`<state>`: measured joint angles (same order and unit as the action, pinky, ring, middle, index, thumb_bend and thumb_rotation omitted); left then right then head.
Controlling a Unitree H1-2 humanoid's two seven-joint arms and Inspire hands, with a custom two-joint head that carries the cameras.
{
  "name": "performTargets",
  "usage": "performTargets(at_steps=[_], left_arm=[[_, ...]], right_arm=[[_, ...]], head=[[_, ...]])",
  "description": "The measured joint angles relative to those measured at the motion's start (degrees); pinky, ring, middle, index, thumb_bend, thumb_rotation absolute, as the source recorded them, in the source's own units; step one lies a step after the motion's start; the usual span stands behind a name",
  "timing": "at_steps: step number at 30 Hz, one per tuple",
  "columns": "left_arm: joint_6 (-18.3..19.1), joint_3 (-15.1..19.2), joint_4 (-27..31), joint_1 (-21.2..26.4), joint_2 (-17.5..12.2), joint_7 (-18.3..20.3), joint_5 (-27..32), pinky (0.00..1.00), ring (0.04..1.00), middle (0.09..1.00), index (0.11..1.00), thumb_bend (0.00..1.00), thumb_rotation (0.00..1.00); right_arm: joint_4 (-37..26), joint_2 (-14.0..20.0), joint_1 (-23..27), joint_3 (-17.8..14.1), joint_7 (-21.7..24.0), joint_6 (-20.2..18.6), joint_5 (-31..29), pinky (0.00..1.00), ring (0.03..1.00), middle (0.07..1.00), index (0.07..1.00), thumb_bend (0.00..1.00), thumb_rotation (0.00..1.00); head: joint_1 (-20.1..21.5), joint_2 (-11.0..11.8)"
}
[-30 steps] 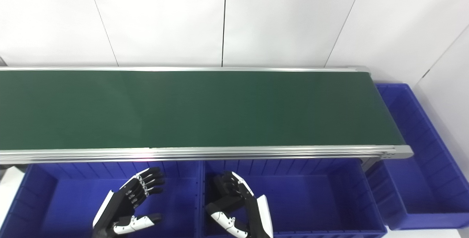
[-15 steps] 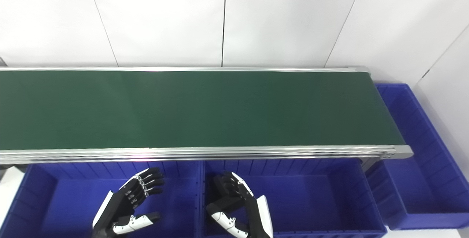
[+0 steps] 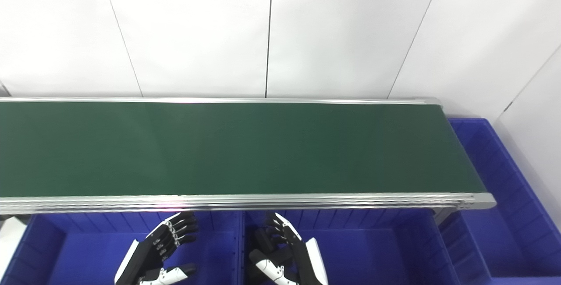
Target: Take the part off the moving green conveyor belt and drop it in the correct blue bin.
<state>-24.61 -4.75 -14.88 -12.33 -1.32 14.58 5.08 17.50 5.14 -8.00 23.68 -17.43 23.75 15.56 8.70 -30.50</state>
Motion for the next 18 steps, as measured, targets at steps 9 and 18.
performTargets(at_steps=[9,18], left_arm=[[0.0,-0.2,0.0,0.0,-0.1,0.0,0.1,0.74,0.767,0.792,0.797,0.85,0.22],[0.0,-0.3,0.2,-0.2,-0.1,0.0,0.1,0.72,0.757,0.789,0.804,0.83,0.22]], right_arm=[[0.2,-0.1,-0.7,0.0,0.0,0.0,0.0,0.70,0.780,0.813,0.847,0.65,0.69],[0.1,-0.1,-0.9,-0.3,0.4,0.0,-0.1,0.71,0.774,0.801,0.851,0.67,0.69]], head=[[-0.3,-2.6],[-0.4,-3.5]])
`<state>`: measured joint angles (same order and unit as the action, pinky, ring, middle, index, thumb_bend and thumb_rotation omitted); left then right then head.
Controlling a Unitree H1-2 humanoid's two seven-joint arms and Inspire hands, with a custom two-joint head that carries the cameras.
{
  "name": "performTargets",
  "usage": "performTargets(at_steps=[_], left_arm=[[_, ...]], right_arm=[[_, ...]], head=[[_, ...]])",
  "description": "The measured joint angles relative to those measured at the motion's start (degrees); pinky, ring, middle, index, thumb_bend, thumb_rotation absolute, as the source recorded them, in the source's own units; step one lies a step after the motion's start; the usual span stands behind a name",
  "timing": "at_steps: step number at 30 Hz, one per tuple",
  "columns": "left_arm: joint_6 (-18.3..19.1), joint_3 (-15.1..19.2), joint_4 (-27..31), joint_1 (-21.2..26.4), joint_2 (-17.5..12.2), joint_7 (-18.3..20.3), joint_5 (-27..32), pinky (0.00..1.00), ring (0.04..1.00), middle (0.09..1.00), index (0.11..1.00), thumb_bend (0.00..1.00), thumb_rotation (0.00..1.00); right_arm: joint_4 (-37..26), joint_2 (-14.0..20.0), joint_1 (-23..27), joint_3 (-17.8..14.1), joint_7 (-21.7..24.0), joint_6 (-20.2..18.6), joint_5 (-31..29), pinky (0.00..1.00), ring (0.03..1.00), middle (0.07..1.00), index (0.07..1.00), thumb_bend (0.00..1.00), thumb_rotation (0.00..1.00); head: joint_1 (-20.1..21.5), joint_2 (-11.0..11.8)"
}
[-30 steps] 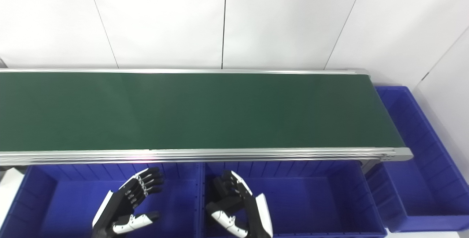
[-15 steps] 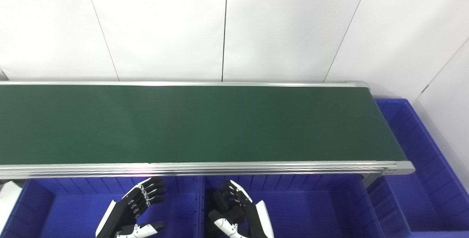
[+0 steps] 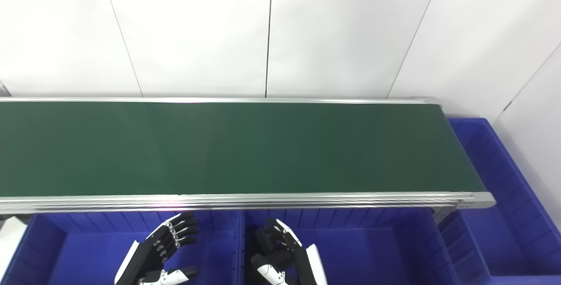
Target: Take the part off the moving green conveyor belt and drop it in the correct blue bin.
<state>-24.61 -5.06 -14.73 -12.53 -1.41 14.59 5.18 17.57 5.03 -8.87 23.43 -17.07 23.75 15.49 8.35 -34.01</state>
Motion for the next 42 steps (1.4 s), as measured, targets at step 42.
performTargets(at_steps=[42], left_arm=[[-0.1,-0.4,-6.0,1.4,1.1,-0.3,-2.9,0.66,0.716,0.744,0.741,0.88,0.05]], right_arm=[[4.7,2.7,1.5,1.6,-1.8,0.0,-3.5,0.75,0.806,0.829,0.888,0.40,0.53]], head=[[-22.4,15.6]])
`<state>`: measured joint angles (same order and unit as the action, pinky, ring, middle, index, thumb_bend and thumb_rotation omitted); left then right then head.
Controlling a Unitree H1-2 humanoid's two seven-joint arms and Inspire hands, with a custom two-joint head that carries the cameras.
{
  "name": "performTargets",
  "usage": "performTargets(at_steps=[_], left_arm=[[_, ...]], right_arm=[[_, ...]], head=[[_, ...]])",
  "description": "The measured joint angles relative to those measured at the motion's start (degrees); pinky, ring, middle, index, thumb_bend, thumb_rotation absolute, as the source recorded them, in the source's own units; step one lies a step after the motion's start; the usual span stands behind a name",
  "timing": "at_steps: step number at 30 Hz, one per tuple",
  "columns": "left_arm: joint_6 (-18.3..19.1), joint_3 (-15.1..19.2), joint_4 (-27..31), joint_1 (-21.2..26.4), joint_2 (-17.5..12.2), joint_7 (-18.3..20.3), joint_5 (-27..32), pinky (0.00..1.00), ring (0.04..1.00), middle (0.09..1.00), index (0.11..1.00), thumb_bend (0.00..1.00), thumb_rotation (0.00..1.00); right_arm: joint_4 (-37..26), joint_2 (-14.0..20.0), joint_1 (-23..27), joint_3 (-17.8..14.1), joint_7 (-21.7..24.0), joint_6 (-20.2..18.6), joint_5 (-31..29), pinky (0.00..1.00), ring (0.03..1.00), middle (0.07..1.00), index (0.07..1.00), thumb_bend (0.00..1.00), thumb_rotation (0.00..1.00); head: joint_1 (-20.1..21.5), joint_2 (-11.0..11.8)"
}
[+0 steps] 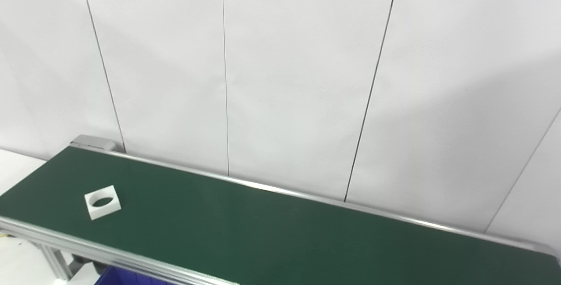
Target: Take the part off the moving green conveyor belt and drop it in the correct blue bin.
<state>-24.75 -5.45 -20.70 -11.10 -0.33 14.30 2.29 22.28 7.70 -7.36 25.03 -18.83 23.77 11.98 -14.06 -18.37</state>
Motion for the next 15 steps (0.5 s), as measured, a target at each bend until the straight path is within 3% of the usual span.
performTargets(at_steps=[8,15], left_arm=[[0.0,0.1,-0.1,0.0,0.0,0.1,0.0,0.66,0.713,0.741,0.739,0.89,0.07],[0.0,0.1,-0.1,0.3,0.0,0.1,0.0,0.66,0.719,0.748,0.745,0.89,0.07]], right_arm=[[1.0,-0.1,0.3,0.3,-0.4,0.0,-0.3,0.75,0.806,0.825,0.886,0.38,0.50],[1.1,-0.1,0.8,0.5,-0.7,0.0,-0.9,0.74,0.808,0.827,0.885,0.41,0.56]], head=[[0.0,-0.5],[-1.3,-1.4]])
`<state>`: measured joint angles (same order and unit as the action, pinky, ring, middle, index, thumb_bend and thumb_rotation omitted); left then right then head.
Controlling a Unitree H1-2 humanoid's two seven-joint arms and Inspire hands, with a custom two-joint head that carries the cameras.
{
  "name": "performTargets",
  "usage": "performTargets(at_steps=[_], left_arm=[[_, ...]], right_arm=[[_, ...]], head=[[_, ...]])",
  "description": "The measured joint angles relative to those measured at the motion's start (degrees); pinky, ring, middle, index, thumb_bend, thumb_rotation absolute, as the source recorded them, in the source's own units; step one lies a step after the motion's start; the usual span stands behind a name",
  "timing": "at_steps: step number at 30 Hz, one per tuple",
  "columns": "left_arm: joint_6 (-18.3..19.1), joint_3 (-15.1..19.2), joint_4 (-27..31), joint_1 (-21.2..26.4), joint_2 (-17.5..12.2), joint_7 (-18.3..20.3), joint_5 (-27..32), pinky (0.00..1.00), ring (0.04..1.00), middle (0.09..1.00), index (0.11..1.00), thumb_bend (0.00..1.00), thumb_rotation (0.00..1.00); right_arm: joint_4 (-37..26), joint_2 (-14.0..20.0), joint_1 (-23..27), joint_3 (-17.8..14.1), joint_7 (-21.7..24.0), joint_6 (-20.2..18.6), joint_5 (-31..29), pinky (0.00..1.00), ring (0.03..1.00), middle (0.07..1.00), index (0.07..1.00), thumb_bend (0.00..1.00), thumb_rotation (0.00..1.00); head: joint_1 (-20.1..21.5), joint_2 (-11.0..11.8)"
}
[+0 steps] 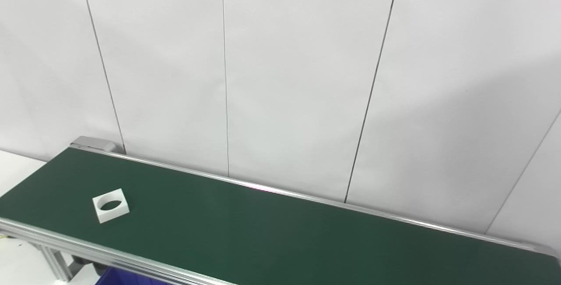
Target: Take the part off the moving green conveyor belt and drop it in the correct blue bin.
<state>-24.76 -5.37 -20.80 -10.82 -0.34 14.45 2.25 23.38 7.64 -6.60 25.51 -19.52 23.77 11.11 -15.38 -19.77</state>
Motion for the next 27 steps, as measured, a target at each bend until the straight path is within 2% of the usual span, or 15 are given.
performTargets(at_steps=[4,6,9,11,12,16,24,27], left_arm=[[0.0,0.0,0.0,0.2,0.0,0.0,0.0,0.65,0.718,0.750,0.744,0.89,0.07],[0.0,-0.2,0.2,0.2,0.0,-0.3,-0.6,0.66,0.723,0.752,0.743,0.90,0.07],[0.0,-0.6,1.9,0.1,0.0,-1.4,-2.0,0.66,0.725,0.755,0.745,0.91,0.07],[0.0,-1.0,3.7,0.1,0.1,-2.3,-2.8,0.67,0.727,0.760,0.752,0.91,0.06],[-0.1,-1.2,4.7,0.1,0.2,-2.6,-3.1,0.67,0.730,0.763,0.758,0.91,0.07],[-0.1,-1.9,6.4,0.0,0.8,-4.7,-4.5,0.67,0.723,0.758,0.757,0.91,0.08],[-0.1,-3.1,11.6,-0.5,1.3,-9.8,-9.8,0.68,0.732,0.768,0.778,0.85,0.16],[-0.1,-3.6,15.0,-0.4,1.3,-11.4,-12.0,0.69,0.744,0.778,0.787,0.82,0.23]], right_arm=[[0.0,0.1,0.2,0.0,0.0,0.0,-0.1,0.74,0.811,0.831,0.887,0.42,0.58],[-0.1,0.2,0.2,0.0,0.0,0.0,-0.3,0.75,0.811,0.839,0.891,0.43,0.62],[-0.7,0.5,0.2,-0.3,0.1,0.0,-1.0,0.75,0.813,0.849,0.901,0.44,0.67],[-1.7,0.9,0.2,-0.4,0.2,0.0,-1.2,0.76,0.815,0.849,0.912,0.48,0.76],[-2.2,1.1,0.2,-0.5,0.2,0.0,-1.2,0.76,0.815,0.845,0.917,0.50,0.81],[-2.4,1.9,0.3,-0.8,0.1,0.0,-1.1,0.76,0.815,0.846,0.924,0.52,0.84],[-2.5,2.7,0.4,-0.8,0.0,0.0,-1.2,0.74,0.803,0.837,0.923,0.53,0.88],[-2.5,3.0,0.4,-0.8,-0.1,0.0,-1.2,0.74,0.801,0.839,0.926,0.51,0.87]], head=[[-0.6,-0.7],[-3.2,-4.0],[-5.6,-7.5],[-6.3,-8.7],[-6.4,-8.8],[-6.7,-9.3],[-8.1,-10.2],[-8.3,-10.3]])
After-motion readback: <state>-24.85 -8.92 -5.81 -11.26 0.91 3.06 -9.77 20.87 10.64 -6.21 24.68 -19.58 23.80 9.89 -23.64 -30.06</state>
